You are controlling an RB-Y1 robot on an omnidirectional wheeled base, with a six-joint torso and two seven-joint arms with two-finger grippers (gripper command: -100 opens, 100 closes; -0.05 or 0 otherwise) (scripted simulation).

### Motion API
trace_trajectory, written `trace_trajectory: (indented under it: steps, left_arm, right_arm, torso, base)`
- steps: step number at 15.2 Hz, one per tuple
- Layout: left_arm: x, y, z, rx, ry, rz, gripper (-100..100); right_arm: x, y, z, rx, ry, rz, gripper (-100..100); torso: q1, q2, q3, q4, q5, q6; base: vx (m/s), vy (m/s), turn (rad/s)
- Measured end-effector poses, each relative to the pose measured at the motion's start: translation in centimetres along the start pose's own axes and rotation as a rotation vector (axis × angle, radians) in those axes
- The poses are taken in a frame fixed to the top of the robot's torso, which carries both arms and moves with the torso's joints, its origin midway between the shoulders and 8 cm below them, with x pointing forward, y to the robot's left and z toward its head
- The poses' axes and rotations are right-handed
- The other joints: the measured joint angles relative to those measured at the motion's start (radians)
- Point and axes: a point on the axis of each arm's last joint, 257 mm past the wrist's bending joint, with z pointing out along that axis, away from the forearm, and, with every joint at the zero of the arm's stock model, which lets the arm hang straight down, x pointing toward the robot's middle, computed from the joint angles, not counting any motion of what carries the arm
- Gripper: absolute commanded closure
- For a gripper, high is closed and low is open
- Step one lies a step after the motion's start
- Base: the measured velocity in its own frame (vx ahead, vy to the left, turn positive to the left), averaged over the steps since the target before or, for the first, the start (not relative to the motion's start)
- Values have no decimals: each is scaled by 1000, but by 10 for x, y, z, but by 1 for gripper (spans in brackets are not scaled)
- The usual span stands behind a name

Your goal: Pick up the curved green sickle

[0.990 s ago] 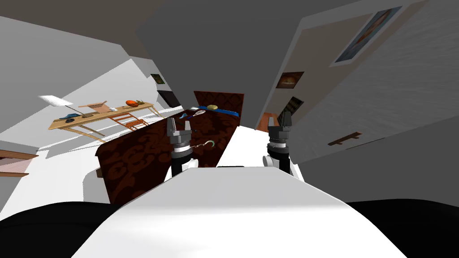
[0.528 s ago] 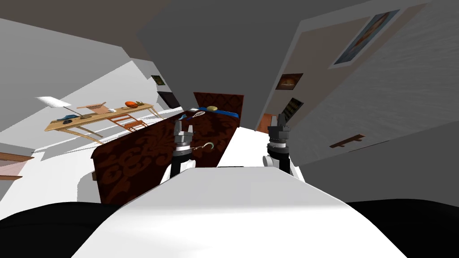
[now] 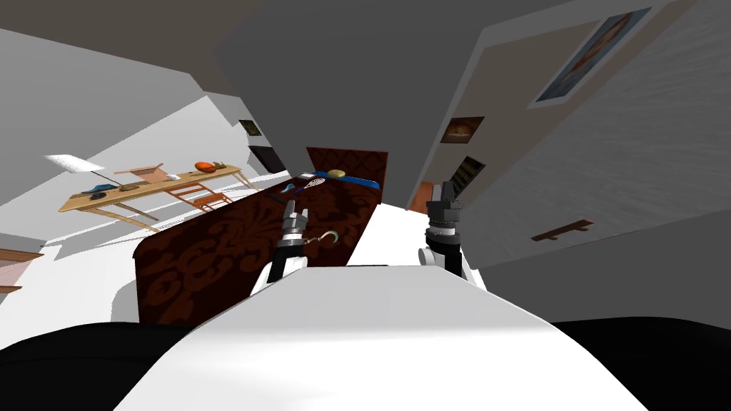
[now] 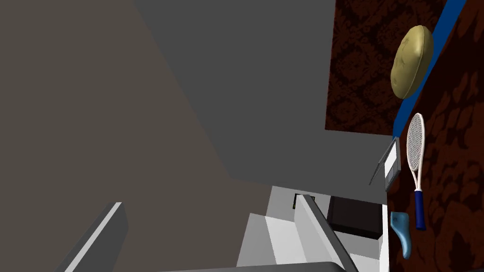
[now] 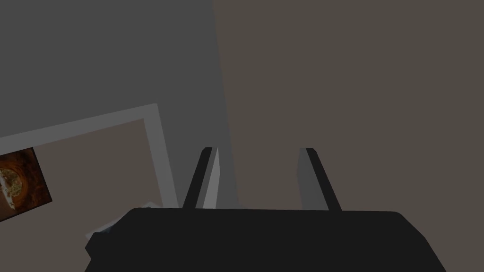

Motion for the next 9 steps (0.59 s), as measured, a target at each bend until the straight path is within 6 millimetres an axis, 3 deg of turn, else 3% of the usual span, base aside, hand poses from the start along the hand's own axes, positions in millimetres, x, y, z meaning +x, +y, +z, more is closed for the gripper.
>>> trace_trajectory:
  steps: [3, 9]
  left_arm:
    - [-13, 36, -7, -97, -27, -1, -100]
    - [-48, 88, -20, -264, -84, -3, -100]
  right_arm:
    - [0, 0, 0, 0, 0, 0, 0]
    - [0, 0, 0, 0, 0, 0, 0]
  torso:
    - [0, -1, 0, 0, 0, 0]
    - [0, -1, 0, 0, 0, 0]
  base:
    - [100, -25, -3]
    - [87, -17, -1]
